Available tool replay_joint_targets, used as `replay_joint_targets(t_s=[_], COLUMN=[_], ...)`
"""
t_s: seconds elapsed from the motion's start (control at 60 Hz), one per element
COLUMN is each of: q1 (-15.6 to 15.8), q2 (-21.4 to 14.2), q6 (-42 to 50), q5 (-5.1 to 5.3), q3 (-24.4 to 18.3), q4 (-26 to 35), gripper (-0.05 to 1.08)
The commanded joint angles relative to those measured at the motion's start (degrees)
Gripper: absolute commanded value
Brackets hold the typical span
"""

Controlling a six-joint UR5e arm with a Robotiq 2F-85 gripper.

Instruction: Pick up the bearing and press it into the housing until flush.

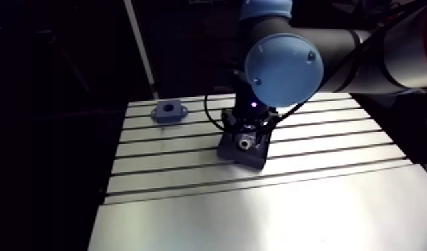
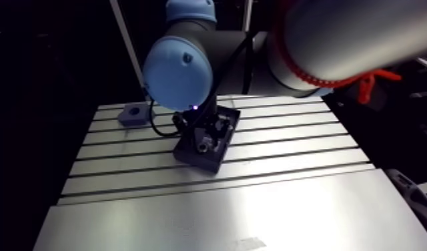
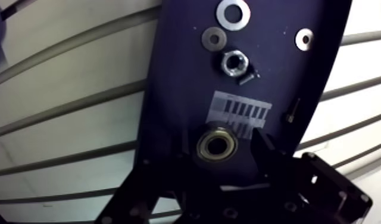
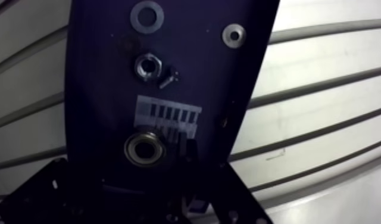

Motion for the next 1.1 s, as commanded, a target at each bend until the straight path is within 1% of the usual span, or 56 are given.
replay_joint_targets(t_s=[0.017,0.7,0.767,1.1], q1=[0.01,0.01,0.01,0.01], q2=[0.1,0.19,0.19,0.1], q6=[-0.07,-0.07,-0.07,-0.07], q5=[0.05,0.14,0.14,0.14], q3=[0.06,0.41,0.41,0.41], q4=[-0.05,0.04,-0.05,-0.05], gripper=[0.42,0.44,0.47,0.52])
